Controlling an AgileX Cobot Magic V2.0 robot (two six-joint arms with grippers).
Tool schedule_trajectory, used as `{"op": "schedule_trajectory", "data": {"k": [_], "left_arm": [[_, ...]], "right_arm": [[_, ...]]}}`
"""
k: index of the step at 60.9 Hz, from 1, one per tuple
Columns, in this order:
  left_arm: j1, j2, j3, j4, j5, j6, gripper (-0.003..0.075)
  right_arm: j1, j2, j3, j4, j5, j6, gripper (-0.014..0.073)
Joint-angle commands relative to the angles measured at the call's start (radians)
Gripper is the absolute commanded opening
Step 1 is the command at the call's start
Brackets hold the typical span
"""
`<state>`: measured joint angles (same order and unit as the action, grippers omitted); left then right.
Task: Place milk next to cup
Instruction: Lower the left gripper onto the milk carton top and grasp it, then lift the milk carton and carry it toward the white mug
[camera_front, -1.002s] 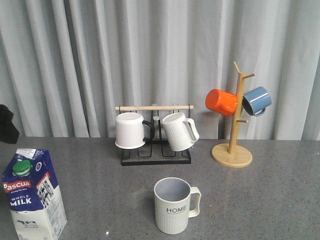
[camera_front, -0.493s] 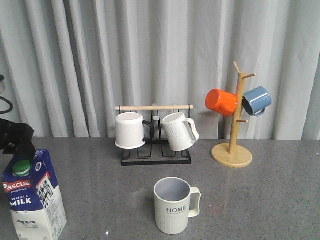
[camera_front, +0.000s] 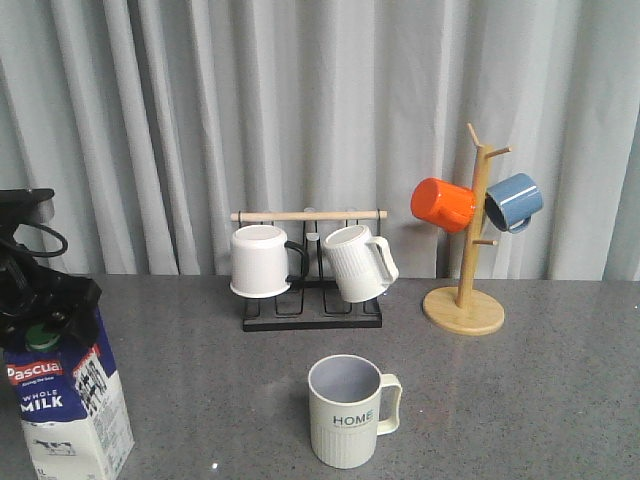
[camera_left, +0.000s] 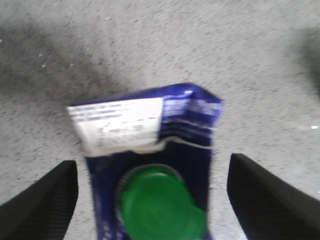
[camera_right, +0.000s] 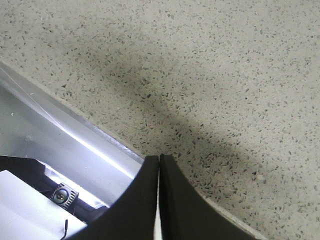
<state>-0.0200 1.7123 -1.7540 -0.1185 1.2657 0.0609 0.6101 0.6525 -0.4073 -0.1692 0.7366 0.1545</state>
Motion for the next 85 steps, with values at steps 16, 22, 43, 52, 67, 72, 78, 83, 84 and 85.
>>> {"op": "schedule_trajectory", "data": {"k": [16, 22, 43, 52, 67, 72, 78, 83, 84, 85], "left_arm": [[-0.002, 0.010, -0.027, -0.013, -0.018, -0.006, 0.0503], [-0.002, 0.009, -0.027, -0.013, -0.018, -0.006, 0.0427], [-0.002, -0.004, -0.030, -0.074, -0.018, -0.006, 0.0160], [-0.002, -0.008, -0.081, -0.210, -0.021, 0.023, 0.0104], [-0.022, 0.000, -0.213, -0.479, -0.085, 0.109, 0.0083], [-0.058, 0.018, -0.257, -0.475, -0.101, 0.108, 0.0083], [-0.108, 0.051, -0.299, -0.431, -0.097, 0.104, 0.0083], [-0.148, 0.081, -0.321, -0.373, -0.095, 0.086, 0.0083], [-0.155, 0.088, -0.322, -0.362, -0.095, 0.071, 0.0083], [-0.161, 0.093, -0.323, -0.347, -0.098, 0.062, 0.0083]], "right_arm": [[-0.001, 0.000, -0.024, -0.020, -0.039, 0.002, -0.0008], [-0.001, 0.000, -0.024, -0.020, -0.039, 0.002, -0.0008], [-0.001, 0.000, -0.024, -0.020, -0.039, 0.002, -0.0008], [-0.001, 0.000, -0.024, -0.020, -0.039, 0.002, -0.0008], [-0.001, 0.000, -0.024, -0.020, -0.039, 0.002, -0.0008], [-0.001, 0.000, -0.024, -0.020, -0.039, 0.002, -0.0008], [-0.001, 0.000, -0.024, -0.020, -0.039, 0.002, -0.0008], [-0.001, 0.000, -0.024, -0.019, -0.039, 0.002, -0.0008], [-0.001, 0.000, -0.024, -0.019, -0.038, 0.002, -0.0008], [-0.001, 0.000, -0.024, -0.019, -0.038, 0.002, -0.0008]]}}
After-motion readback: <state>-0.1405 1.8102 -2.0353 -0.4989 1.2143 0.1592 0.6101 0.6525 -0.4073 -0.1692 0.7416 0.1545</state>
